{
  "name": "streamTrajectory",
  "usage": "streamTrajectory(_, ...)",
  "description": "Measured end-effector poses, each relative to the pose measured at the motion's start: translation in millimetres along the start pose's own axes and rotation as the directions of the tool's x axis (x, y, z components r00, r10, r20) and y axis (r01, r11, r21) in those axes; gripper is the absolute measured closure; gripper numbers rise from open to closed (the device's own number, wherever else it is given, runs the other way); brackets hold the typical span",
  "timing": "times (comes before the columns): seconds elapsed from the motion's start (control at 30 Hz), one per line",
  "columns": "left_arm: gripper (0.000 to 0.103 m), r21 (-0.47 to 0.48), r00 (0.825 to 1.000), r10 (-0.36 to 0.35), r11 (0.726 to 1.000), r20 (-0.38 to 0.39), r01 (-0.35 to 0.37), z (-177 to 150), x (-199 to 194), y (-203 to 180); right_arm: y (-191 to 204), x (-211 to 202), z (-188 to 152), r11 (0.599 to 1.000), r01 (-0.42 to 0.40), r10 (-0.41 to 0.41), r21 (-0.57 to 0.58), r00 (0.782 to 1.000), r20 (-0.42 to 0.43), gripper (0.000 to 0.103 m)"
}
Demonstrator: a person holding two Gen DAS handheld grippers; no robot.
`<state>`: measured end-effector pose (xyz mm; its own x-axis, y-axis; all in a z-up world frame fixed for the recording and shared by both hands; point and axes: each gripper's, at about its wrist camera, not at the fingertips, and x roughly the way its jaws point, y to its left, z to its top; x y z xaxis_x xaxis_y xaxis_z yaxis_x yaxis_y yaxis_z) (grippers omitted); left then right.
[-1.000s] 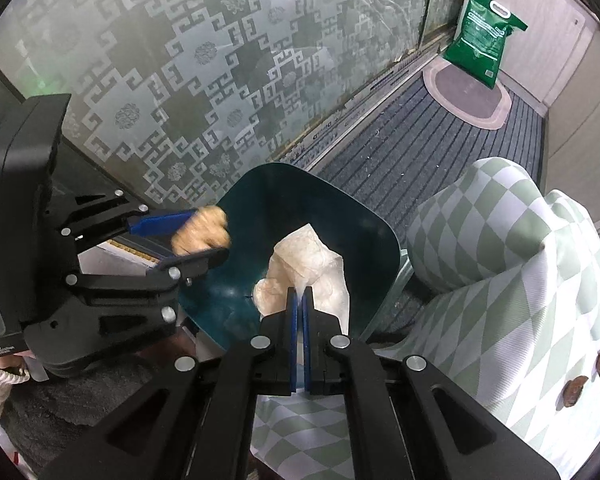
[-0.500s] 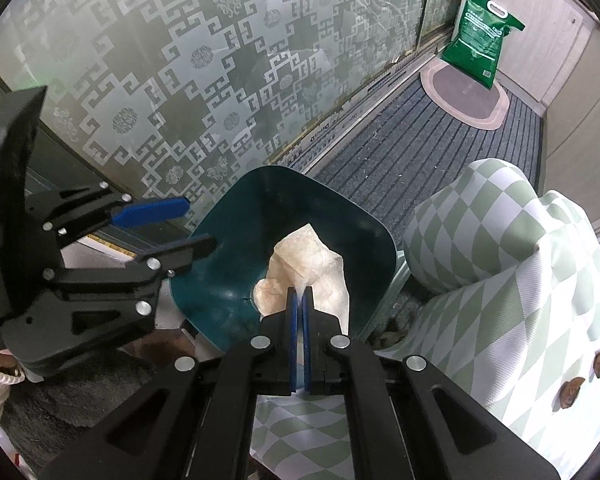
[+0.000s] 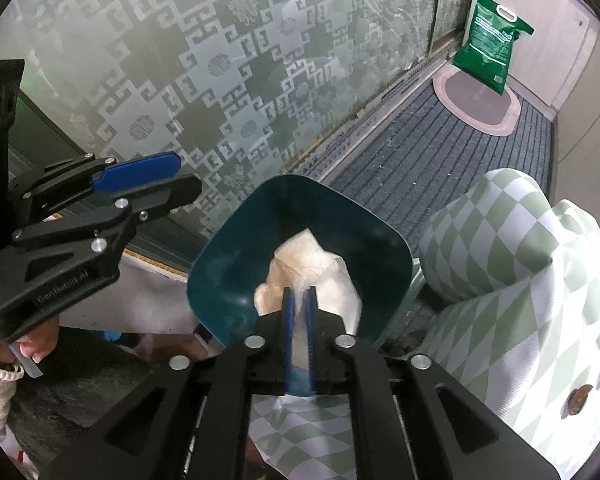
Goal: Collect trash
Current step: 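Open the left gripper to drop the ginger root while the right gripper releases the tan bag, then move the left gripper to a walnut shell and close on it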
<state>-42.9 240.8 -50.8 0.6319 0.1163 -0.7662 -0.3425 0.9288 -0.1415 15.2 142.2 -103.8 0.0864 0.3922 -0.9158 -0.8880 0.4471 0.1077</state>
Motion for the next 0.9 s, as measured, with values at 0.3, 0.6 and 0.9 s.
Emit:
streamTrajectory(0.3, 0.072, -0.018, 0.998, 0.002, 1.000, 0.056, -0.001, 11.2, -19.5, -6.5, -1.2, -27.4, 1.9, 1.000, -0.001, 0.001, 0.003, 0.994, 0.108, 0.078)
streamTrajectory(0.6, 0.066, 0.042, 0.993, -0.057, 0.998, 0.101, 0.053, 18.6, -36.5, -45.3, -26.8, -86.5, -9.0, 0.999, 0.005, -0.019, 0.053, 0.963, 0.270, 0.073)
streamTrajectory(0.9, 0.061, 0.112, 0.987, -0.118, 0.988, 0.105, 0.106, 22.6, -34.5, -94.9, -67.6, -123.0, -36.3, 0.990, 0.057, -0.098, 0.131, 0.940, 0.328, 0.070)
